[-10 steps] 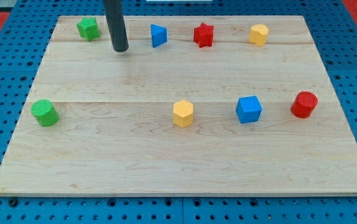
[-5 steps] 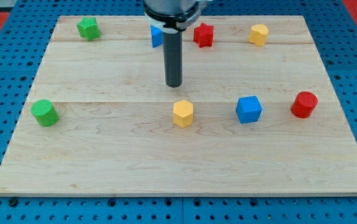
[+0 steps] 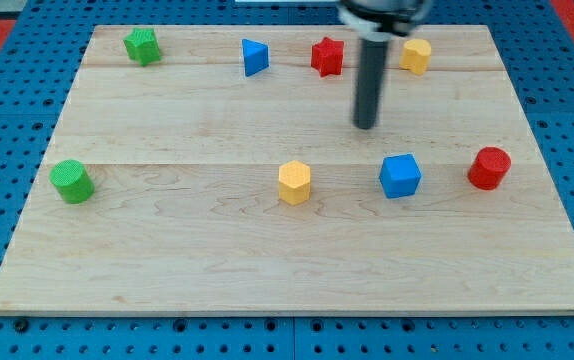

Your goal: Place the red circle diagonally to the bottom right of the blue cube

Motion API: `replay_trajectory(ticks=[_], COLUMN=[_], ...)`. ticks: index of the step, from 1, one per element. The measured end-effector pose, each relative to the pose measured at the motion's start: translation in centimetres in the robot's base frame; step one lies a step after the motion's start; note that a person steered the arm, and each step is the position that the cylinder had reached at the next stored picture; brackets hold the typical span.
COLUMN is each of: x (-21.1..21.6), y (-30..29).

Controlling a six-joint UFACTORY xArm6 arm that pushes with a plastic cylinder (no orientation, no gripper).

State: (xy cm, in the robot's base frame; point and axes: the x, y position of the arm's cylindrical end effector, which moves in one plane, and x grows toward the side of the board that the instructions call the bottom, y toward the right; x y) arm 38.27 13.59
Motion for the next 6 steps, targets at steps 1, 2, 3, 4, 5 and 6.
replay_trajectory(ticks=[1,2,3,4,5,6], x=[0.5,2.9,3.3,6.7,9.1,11.1], y=[8.6,11.8,9.6,8.6,8.2,9.7])
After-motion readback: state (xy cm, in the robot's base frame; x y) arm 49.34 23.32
